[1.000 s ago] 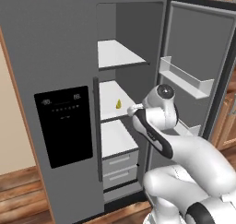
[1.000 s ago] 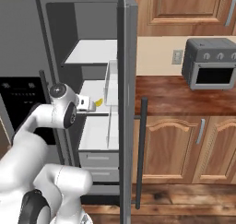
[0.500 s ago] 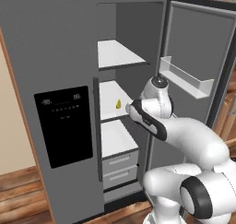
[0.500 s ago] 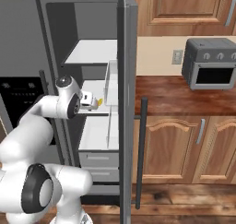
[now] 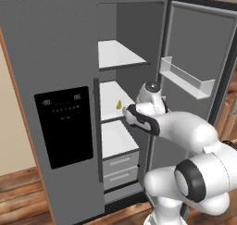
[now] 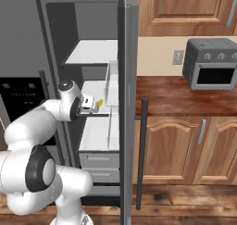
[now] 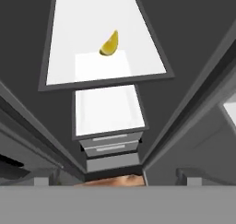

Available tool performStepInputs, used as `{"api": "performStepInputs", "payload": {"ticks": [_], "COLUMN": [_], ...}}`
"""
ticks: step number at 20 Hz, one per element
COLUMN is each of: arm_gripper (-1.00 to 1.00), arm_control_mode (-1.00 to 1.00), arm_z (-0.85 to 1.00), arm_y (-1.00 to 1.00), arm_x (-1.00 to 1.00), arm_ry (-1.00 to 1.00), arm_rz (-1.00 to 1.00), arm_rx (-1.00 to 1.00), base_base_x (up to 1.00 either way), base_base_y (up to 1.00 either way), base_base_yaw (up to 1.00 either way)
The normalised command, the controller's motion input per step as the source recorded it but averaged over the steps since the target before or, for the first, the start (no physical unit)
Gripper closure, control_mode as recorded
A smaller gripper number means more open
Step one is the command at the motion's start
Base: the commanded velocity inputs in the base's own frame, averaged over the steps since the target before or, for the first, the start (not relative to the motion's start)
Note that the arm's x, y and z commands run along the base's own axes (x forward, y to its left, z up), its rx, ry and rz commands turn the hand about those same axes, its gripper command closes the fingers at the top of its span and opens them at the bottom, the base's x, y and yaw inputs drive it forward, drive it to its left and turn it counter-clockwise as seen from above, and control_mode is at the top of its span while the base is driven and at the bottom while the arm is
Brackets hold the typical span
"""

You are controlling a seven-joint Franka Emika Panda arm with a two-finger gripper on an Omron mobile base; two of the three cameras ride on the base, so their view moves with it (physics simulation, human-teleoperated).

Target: Gather the lemon wedge and cucumber from the fridge and place them on a tray on the dining counter. Then gather the fishs from the fridge and place them on the other tray.

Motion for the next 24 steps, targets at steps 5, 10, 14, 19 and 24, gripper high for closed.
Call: {"api": "performStepInputs", "payload": {"ticks": [5,10,14,19,24], "arm_gripper": [-1.0,-1.0,-1.0,-1.0,-1.0], "arm_control_mode": [-1.0,-1.0,-1.0,-1.0,-1.0], "arm_z": [-0.01,0.0,0.0,0.0,-0.15], "arm_y": [0.0,0.0,0.0,0.0,0.02], "arm_x": [0.27,0.25,0.33,0.4,0.37], "arm_ry": [0.0,0.0,0.0,0.0,0.0], "arm_rz": [-0.06,-0.07,-0.06,-0.03,-0.03], "arm_rx": [0.05,0.05,0.05,0.03,0.01], "base_base_x": [0.0,0.0,0.0,0.0,0.0], "base_base_y": [0.0,0.0,0.0,0.0,0.0], "base_base_yaw": [0.0,0.0,0.0,0.0,0.0]}}
